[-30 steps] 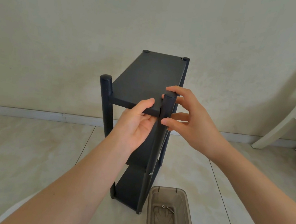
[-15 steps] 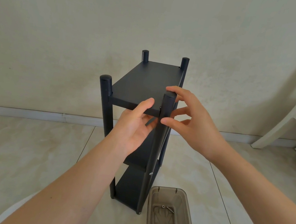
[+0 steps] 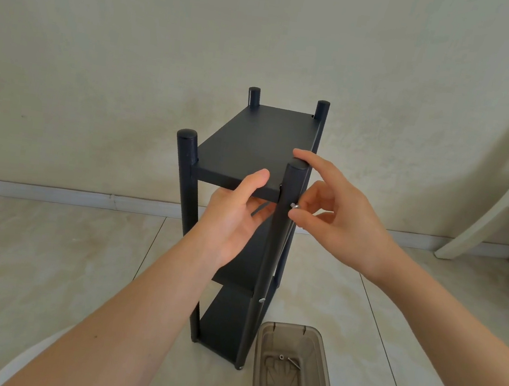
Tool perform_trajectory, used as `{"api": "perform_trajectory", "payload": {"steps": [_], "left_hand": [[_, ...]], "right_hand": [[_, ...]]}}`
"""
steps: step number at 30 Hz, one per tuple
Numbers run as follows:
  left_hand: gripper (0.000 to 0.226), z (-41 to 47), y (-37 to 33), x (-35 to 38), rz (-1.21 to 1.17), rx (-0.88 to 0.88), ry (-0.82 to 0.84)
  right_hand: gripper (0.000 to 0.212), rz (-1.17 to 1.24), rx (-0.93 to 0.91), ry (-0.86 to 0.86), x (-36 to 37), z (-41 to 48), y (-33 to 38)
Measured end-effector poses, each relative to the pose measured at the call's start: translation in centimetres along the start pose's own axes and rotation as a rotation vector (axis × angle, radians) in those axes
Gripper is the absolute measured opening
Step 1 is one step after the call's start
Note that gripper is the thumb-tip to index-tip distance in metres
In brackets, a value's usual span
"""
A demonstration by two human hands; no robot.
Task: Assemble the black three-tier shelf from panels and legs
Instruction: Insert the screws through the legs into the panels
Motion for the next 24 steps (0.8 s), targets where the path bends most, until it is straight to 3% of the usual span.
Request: {"api": "perform_trajectory", "payload": {"steps": [6, 12, 24], "left_hand": [[0.010, -0.1, 0.1, -0.2, 0.020, -0.014, 0.011], [0.010, 0.0, 0.3, -0.3, 0.013, 0.002, -0.004], [0.016, 0.1, 0.5, -0.7, 0.010, 0.014, -0.003]], "right_hand": [[0.084, -0.052, -0.011, -0.048, 0.0, -0.4, 0.5], [0.069, -0.003, 0.095, -0.033, 0.6, -0.6, 0.2], [0.065, 0.054, 0.142, -0.002, 1.0, -0.5, 0.4]]}}
Point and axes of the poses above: each hand's wrist, its own z-axis towards the middle knuckle, its own x-axis out of the palm, y = z × x, the point moved 5 cm from there along z, towards the middle knuckle, and after that the axes turned 2 degrees about -x, right-handed, at the moved point
